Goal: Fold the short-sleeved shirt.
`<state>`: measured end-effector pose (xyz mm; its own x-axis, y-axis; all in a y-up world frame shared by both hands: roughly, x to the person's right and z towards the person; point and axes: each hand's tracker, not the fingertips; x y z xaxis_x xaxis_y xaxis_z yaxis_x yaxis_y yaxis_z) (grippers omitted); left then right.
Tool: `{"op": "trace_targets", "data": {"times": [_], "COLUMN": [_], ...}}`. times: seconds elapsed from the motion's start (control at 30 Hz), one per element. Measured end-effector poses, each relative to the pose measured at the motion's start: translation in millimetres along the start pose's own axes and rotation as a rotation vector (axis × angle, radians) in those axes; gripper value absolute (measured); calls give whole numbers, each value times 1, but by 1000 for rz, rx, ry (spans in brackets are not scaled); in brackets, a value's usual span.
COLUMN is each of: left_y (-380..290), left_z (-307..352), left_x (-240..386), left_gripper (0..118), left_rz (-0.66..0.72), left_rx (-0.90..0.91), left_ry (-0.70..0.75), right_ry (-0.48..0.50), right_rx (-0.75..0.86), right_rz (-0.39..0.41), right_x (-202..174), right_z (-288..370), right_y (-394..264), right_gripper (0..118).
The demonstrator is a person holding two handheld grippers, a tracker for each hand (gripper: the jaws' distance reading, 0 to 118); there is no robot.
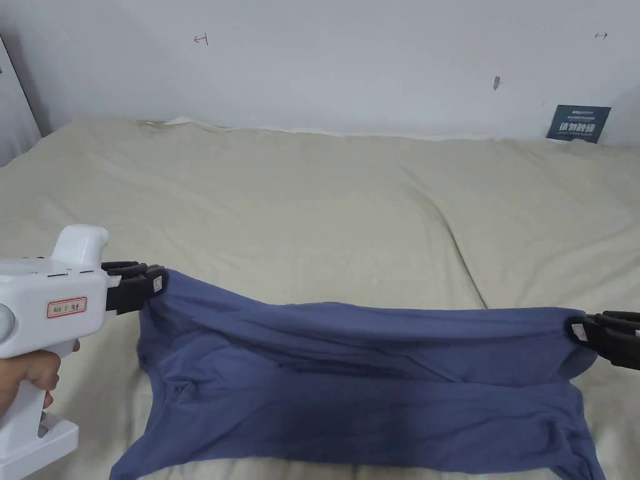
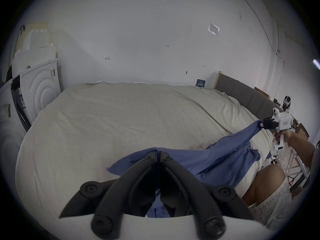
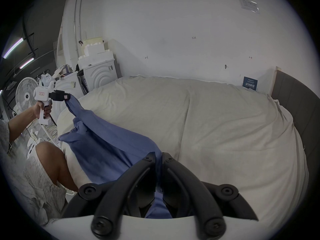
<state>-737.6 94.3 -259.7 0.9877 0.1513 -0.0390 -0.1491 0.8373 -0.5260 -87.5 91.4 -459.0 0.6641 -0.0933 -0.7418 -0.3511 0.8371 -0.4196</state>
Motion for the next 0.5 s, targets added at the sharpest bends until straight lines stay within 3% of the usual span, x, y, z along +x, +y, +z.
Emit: {"op": "trace_targets", "data": {"times": [0.5], "left_y": [-76], "left_z": [60], "left_x": [42], "left_gripper": [3], "left_rz": [-18], "left_rx": [-55], "left_ry": [11], "right_ry": [4], "right_rx": [-75], "right_rz": [1], "right_x": [-19], "right_z": [27], "right_y": [-67], "right_gripper": [6]}}
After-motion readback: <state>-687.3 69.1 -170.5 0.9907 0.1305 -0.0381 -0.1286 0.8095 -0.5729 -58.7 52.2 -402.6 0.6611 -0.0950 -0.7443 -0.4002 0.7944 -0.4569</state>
